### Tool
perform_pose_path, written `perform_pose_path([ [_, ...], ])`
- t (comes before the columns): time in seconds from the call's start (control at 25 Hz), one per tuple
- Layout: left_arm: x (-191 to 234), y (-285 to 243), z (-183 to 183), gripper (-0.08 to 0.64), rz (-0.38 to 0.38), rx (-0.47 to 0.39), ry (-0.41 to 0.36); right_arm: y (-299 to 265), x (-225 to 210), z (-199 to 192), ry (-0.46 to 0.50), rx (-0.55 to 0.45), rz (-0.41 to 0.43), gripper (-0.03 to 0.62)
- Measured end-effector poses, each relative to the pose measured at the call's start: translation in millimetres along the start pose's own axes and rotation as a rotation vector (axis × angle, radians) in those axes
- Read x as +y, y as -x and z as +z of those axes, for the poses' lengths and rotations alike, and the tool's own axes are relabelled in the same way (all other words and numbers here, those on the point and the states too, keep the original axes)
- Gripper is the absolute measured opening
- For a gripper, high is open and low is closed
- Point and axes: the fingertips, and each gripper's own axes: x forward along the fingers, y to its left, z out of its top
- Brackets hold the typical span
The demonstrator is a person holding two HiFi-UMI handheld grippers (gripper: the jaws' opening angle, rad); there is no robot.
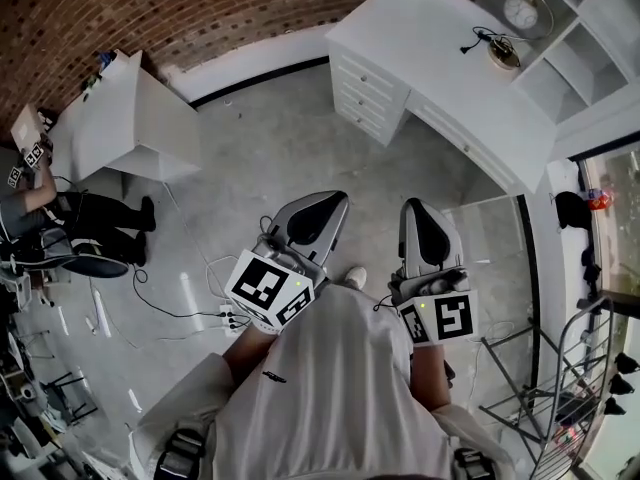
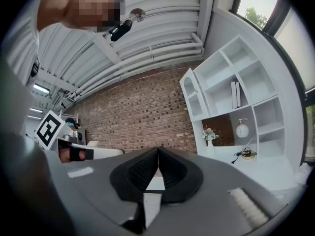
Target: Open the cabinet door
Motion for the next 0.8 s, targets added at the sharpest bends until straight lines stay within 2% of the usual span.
perform_pose_path([
  [0.16,35.9,-25.6,11.5,0.009,-0.024,0.008,0.013,-41.5,-8.0,-3.6,0.013,0.023,-0.025,0.000],
  [0.4,85.8,-56.1,50.8,0.009,-0.095,-0.004,-0.002,-116.0,-9.1,19.3,0.032,0.002,-0.058,0.000],
  [0.52,115.7,-64.3,69.3,0.009,-0.096,-0.015,-0.022,-150.0,-5.3,25.9,0.035,-0.011,-0.060,0.000],
  [0.72,165.4,-73.6,76.2,0.009,-0.112,0.007,-0.001,-196.0,-3.0,19.9,-0.019,-0.021,-0.100,0.000],
  [0.8,186.6,-76.3,82.8,0.009,-0.119,0.005,-0.009,-218.4,-1.5,21.0,-0.011,-0.026,-0.115,0.000],
])
